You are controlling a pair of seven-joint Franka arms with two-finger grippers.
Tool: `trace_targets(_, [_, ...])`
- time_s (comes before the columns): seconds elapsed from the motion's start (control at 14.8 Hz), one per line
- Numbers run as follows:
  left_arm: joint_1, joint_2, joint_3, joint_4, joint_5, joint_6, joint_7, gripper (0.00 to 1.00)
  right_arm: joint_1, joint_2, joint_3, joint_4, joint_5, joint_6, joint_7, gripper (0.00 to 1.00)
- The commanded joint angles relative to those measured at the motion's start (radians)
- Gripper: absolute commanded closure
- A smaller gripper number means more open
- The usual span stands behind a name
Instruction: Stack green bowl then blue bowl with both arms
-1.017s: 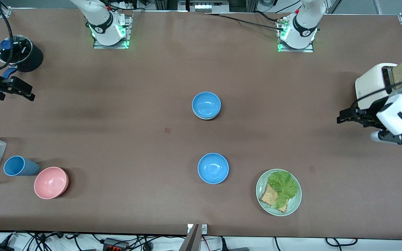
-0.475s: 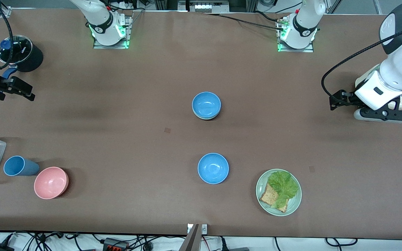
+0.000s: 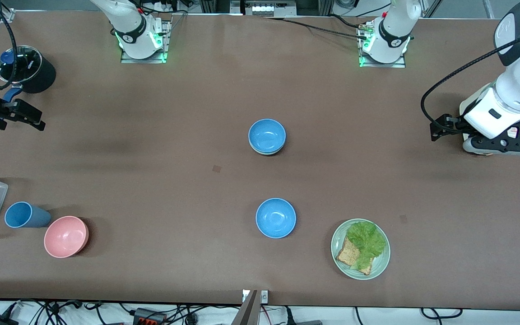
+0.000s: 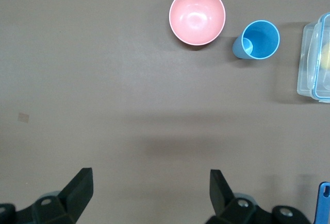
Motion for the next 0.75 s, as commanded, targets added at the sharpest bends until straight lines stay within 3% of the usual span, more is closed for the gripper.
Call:
trace_targets(0.0, [-0.013, -0.006, 0.014, 0.0, -0.016, 0.002, 0.014, 0.0, -0.004, 0.002, 0.005, 0.018, -0.004, -0.019, -0.008, 0.0])
trace_targets(0.68, [-0.01, -0.004, 0.014, 0.005, -0.025, -0.009, 0.014, 0.0, -0.004, 0.002, 0.005, 0.019, -0.002, -0.015, -0.007, 0.0])
